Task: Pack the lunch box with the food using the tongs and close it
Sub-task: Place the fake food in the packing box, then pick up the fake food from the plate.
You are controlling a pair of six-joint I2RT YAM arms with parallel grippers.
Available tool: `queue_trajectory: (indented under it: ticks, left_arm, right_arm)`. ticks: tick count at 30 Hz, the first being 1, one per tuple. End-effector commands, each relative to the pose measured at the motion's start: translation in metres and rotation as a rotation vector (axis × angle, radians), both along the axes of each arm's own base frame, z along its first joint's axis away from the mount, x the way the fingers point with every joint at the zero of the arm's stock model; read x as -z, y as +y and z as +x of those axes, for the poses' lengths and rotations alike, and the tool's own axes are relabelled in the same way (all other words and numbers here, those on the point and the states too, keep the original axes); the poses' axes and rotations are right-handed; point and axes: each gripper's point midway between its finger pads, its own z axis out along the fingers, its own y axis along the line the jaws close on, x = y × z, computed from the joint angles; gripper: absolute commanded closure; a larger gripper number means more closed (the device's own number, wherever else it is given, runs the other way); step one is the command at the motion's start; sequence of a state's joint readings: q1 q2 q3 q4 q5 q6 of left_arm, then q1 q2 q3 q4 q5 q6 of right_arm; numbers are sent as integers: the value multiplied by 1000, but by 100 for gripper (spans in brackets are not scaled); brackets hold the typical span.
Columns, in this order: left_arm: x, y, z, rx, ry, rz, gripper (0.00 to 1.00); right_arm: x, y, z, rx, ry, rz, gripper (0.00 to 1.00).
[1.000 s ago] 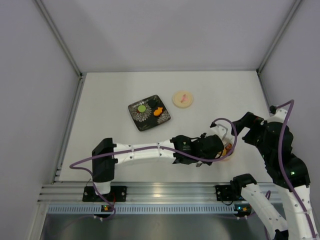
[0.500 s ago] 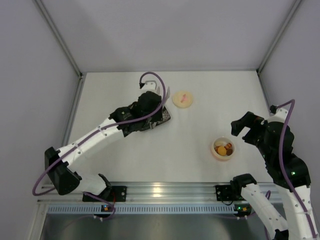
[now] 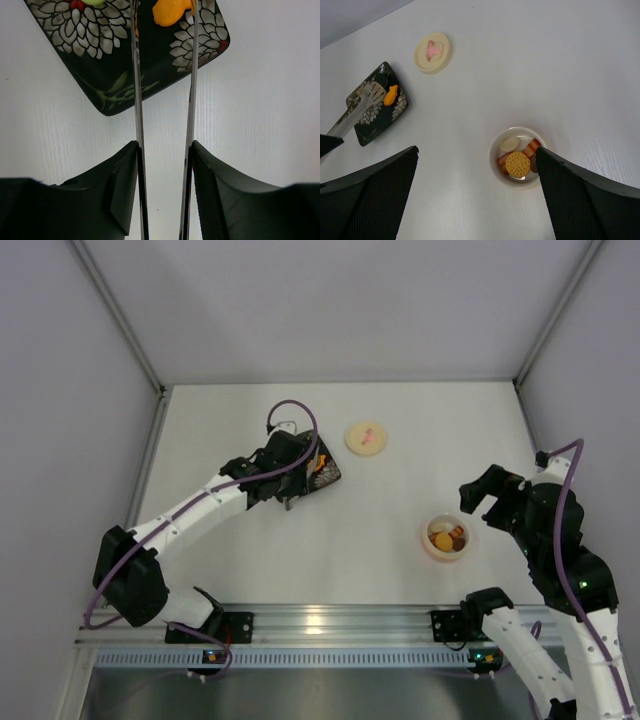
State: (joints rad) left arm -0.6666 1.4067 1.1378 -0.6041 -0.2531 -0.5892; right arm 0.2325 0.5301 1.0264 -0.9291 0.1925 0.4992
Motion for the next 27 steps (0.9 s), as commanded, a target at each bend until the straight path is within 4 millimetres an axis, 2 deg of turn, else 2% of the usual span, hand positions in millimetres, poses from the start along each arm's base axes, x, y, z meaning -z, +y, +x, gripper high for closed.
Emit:
queue_trajectory:
  ticks: [1,15,21,27]
  left_arm:
    - [-3,-15,10,39,-37,-59,50]
    - [20,-18,14,41,9,-38,51]
    - [21,-20,15,46,9,-43,51]
    - [19,-21,13,53,13,-50,58]
  right_arm:
    - [-1,-3,-1,14,-6,3,0]
    - [1,-5,-2,21,-4,-6,1]
    - [2,-5,-2,22,-3,-8,1]
    - [3,-5,-1,21,0,-11,0]
